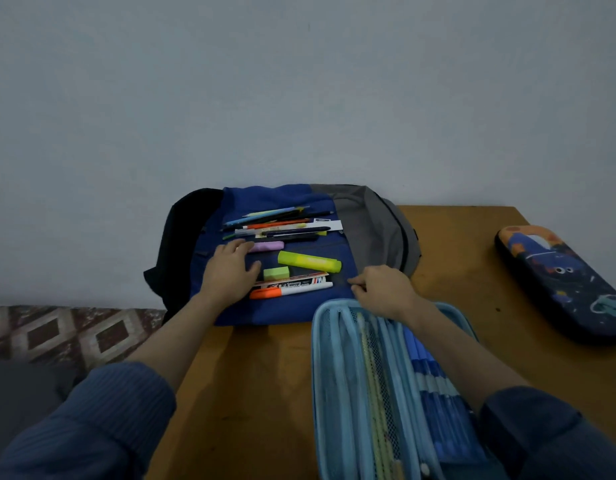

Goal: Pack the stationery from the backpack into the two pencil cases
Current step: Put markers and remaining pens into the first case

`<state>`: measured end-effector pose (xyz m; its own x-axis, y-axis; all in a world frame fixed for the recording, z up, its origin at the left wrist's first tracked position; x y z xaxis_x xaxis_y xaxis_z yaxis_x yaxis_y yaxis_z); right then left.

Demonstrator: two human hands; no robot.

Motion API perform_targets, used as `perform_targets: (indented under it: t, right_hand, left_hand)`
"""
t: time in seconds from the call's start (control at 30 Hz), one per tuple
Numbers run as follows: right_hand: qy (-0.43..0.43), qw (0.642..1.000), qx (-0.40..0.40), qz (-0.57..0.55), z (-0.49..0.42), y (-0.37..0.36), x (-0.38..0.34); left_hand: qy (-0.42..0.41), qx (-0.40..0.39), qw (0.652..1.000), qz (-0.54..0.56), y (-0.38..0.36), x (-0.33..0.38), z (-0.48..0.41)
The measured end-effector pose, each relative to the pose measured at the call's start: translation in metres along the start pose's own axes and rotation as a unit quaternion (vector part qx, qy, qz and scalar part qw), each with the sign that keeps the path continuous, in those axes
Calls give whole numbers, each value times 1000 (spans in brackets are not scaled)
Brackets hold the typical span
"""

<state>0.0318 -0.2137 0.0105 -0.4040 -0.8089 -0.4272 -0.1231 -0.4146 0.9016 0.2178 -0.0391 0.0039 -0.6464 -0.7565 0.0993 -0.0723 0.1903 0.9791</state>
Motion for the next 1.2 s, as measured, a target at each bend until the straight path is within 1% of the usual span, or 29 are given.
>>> perform_targets:
  t: [0.23,0.37,0.47,0.53,0.67,0.83,0.9,0.97,1.0,1.03,1.07,1.2]
  right_hand:
    - [-11,999,-12,-27,-4,-3,5]
    - [-20,999,-8,-23,-3,-5,5]
    - [-23,999,-10,-22,-2,-5,5]
    - [-20,1000,-9,-22,-1,-4,6]
    - [-17,999,-6,-30,0,-6,6]
    - [-7,999,12,-34,3,-7,6]
    - [-3,999,17,-36,5,-7,5]
    - [-4,999,21,-43,6,-7,5]
    - [-4,999,24,-45,6,-8,5]
    - [-6,999,25,-44,6,-8,5]
    - [-8,999,24,-43,7,-9,5]
    - [-14,999,25,-45,11,-9,3]
  left_hand:
    - [-43,-78,996,-24,-12,11,-30]
    - [-39,-105,990,-81,-18,16,-36]
    - [-40,-122,989,-72,-16,21,-38]
    - [-61,-125,989,-56,-16,27,-38]
    - [-136,-125,979,-92,-17,34,-28]
    - [-146,-164,970,-103,-8,33,-18]
    - [-127,-154,978,-67,-5,31,-10]
    - [-105,-74,992,-8,2,30,0]
    - [-105,-22,994,12,8,31,6]
    - [-106,12,994,28,13,33,12]
    - [-111,20,993,38,17,34,20]
    - [-140,-32,990,8,19,35,43]
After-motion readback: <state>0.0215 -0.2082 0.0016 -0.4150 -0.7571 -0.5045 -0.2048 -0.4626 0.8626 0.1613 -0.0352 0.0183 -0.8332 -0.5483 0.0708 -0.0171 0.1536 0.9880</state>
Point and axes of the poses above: each hand's wrist, its own z-axis away from the middle knuckle, its own y-axis out of the back of the hand, x = y × z, the point moved 2 cm from there along -z, towards the middle knuckle, and after that the axes turned 12 degrees about -z, right-handed, at the moved point
